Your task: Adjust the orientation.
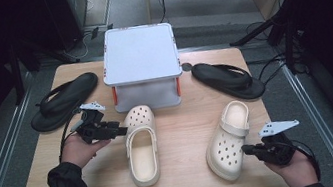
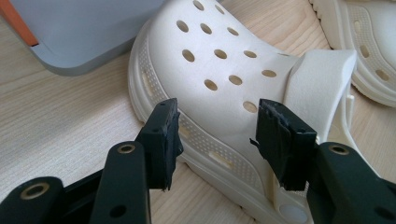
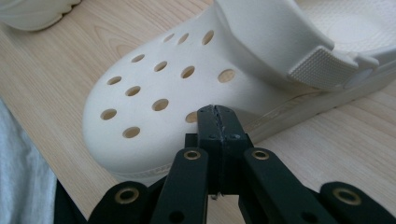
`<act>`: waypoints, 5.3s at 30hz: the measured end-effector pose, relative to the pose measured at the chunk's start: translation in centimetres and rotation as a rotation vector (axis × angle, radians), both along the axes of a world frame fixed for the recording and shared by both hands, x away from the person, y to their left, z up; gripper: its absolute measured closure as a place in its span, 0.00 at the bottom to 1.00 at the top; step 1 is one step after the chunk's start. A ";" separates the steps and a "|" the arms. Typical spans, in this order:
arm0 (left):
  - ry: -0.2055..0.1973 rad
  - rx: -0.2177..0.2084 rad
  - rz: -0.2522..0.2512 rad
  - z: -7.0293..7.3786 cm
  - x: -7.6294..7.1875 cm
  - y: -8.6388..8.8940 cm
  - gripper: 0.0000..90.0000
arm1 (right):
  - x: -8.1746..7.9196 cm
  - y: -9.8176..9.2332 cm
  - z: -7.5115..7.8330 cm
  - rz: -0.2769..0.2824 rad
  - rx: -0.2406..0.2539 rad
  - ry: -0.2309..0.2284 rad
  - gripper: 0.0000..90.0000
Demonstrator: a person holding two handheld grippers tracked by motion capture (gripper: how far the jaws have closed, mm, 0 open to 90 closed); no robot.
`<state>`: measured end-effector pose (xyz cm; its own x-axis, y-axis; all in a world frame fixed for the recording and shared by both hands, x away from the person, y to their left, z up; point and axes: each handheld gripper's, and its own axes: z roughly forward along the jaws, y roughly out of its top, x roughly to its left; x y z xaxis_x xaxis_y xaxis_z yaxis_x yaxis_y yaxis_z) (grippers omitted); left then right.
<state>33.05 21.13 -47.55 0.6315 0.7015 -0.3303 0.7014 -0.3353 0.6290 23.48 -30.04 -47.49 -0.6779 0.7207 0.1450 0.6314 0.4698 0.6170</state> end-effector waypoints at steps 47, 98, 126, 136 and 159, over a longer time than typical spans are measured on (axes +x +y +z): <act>-0.025 0.033 0.015 0.2 -0.8 0.6 0.54 | 5.0 8.9 -0.5 0.037 0.058 -0.008 1.00; -0.063 0.049 0.043 0.2 -1.7 1.3 0.50 | 10.0 4.9 0.1 -0.088 0.000 -0.032 1.00; -0.065 0.048 0.034 0.4 -1.6 0.9 0.48 | 5.1 7.3 0.1 -0.070 0.011 0.005 1.00; -0.060 0.049 0.025 0.4 -1.8 0.7 0.48 | 3.9 9.2 -0.1 -0.052 0.036 0.035 1.00; -0.060 0.056 0.011 0.2 -1.6 0.3 0.48 | 3.7 11.9 -0.5 -0.032 0.084 0.051 1.00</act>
